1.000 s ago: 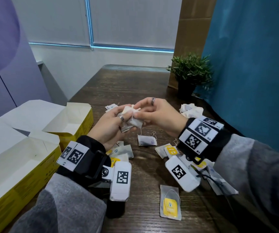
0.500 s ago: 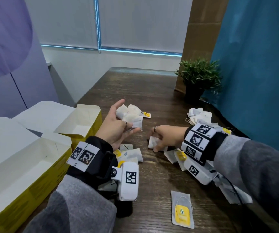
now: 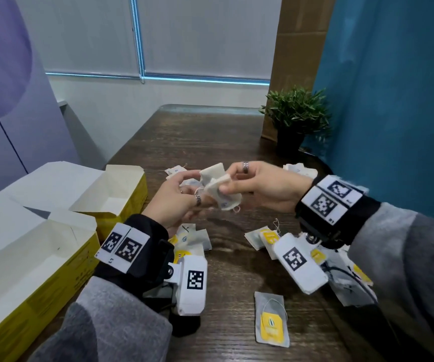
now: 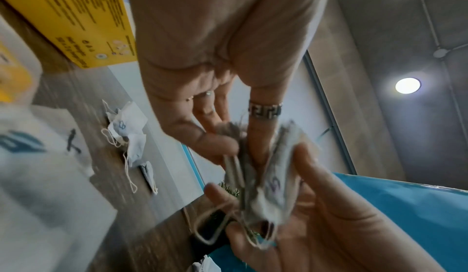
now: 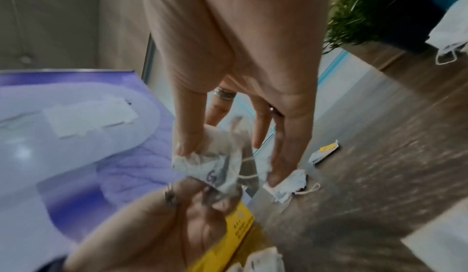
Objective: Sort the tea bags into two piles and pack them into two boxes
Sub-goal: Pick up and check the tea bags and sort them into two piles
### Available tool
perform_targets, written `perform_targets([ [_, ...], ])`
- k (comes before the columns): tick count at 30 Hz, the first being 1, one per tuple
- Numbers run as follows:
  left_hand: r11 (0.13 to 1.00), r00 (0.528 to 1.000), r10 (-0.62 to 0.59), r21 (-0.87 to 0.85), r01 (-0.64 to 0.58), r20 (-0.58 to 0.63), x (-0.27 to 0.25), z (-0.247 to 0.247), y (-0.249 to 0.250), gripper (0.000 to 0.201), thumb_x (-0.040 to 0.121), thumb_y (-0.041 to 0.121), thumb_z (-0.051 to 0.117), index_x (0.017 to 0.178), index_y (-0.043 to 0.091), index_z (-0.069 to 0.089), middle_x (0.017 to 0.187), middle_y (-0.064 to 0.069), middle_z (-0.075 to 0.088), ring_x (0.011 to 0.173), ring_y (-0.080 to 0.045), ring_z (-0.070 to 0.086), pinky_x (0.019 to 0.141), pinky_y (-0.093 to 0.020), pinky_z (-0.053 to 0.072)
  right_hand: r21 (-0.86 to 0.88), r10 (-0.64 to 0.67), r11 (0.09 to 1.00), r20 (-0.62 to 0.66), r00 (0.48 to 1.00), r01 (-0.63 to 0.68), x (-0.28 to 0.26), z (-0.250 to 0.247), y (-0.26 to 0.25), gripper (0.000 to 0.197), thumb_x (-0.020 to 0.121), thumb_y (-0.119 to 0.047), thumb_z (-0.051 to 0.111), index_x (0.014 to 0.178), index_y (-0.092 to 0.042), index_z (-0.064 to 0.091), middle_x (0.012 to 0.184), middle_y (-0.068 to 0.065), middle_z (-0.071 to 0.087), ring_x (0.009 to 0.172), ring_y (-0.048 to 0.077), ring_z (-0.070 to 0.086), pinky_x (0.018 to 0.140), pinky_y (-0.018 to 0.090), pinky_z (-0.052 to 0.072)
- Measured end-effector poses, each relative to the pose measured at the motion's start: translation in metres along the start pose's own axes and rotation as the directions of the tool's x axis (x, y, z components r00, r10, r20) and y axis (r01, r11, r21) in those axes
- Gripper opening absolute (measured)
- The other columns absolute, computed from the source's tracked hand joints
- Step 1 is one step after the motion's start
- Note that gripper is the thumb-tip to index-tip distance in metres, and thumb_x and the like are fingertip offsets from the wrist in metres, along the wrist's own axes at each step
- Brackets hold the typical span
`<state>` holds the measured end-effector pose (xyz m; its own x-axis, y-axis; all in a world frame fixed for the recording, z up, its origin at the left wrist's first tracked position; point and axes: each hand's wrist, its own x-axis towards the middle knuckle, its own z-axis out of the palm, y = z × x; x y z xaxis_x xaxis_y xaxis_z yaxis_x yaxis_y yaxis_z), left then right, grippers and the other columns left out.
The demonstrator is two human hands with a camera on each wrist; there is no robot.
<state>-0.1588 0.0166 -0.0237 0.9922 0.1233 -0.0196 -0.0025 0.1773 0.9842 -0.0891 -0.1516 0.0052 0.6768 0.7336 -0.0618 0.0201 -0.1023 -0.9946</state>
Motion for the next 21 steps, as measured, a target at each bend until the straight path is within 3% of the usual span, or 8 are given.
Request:
perform_targets([
  [4,0.999,0.998,-0.005,-0.042,0.008,0.056,0.001,0.001,-0.001,0.052,0.08,-0.016,0.058,0.117,0.019,0.05,0.085,-0.006,0.068,0.07,-0.015,0.07,0.057,-0.024,0.058,-0.091,-0.028,0.996,-0.122,0.992,0.017,0.006,0.003,0.01,0.023,0.077,0.0,0.069,0.069,-0.014,0.053,0.066,0.004,0.063,0.056,0.018,0.055,0.048,0.024,0.041],
  [9,0.999,0.999,-0.031,-0.025,0.031,-0.026,0.006,-0.001,-0.004,0.048,0.085,-0.01,0.056,0.124,0.018,0.053,0.116,-0.009,0.061,0.093,-0.025,0.067,0.067,-0.029,0.06,-0.183,-0.052,0.983,-0.328,0.943,-0.01,0.013,-0.045,0.003,0.026,0.065,-0.014,0.077,0.074,-0.011,0.054,0.077,0.019,0.059,0.056,0.024,0.05,0.042,0.024,0.039],
  [11,0.999,0.998,-0.033,-0.007,0.032,-0.061,0.008,-0.004,-0.004,0.042,0.087,-0.004,0.057,0.124,0.016,0.054,0.118,-0.01,0.061,0.092,-0.024,0.066,0.066,-0.029,0.06,-0.314,-0.041,0.944,-0.414,0.909,-0.101,0.015,-0.072,0.003,0.024,0.071,-0.008,0.076,0.078,-0.01,0.054,0.075,0.017,0.059,0.045,0.016,0.057,0.039,0.02,0.043],
  [13,1.0,0.995,-0.027,0.007,0.028,-0.091,0.009,-0.006,-0.003,0.037,0.089,0.001,0.057,0.122,0.016,0.055,0.113,-0.01,0.061,0.084,-0.018,0.065,0.065,-0.029,0.058,-0.448,-0.051,0.867,-0.514,0.856,-0.217,0.015,-0.099,0.007,0.022,0.077,-0.004,0.073,0.077,-0.012,0.053,0.075,0.012,0.06,0.046,0.007,0.057,0.04,0.015,0.044],
  [16,1.0,0.991,-0.012,0.027,0.016,-0.13,0.008,-0.008,-0.001,0.027,0.089,0.007,0.058,0.113,0.019,0.059,0.11,-0.008,0.062,0.077,-0.013,0.064,0.064,-0.027,0.055,-0.538,-0.02,0.75,-0.601,0.799,-0.386,0.014,-0.133,0.018,0.021,0.075,-0.008,0.076,0.076,-0.017,0.057,0.091,0.013,0.064,0.067,0.014,0.056,0.05,0.022,0.047],
  [18,0.998,0.987,-0.008,0.065,0.019,-0.164,0.006,-0.01,0.001,0.021,0.088,0.009,0.06,0.104,0.023,0.062,0.121,-0.006,0.061,0.08,-0.013,0.066,0.067,-0.028,0.056,-0.577,0.039,0.665,-0.608,0.793,-0.475,0.014,-0.138,0.021,0.024,0.073,-0.013,0.078,0.089,-0.016,0.06,0.101,0.01,0.064,0.079,0.018,0.057,0.054,0.024,0.045],
  [21,0.994,0.984,-0.006,0.107,0.025,-0.179,0.001,-0.01,0.008,0.019,0.088,0.009,0.058,0.096,0.025,0.064,0.129,-0.002,0.057,0.084,-0.016,0.066,0.067,-0.028,0.056,-0.749,-0.004,0.357,-0.598,0.801,-0.558,0.015,-0.129,0.015,0.041,0.076,-0.03,0.076,0.112,-0.02,0.059,0.125,0.011,0.054,0.114,0.027,0.049,0.081,0.029,0.04],
])
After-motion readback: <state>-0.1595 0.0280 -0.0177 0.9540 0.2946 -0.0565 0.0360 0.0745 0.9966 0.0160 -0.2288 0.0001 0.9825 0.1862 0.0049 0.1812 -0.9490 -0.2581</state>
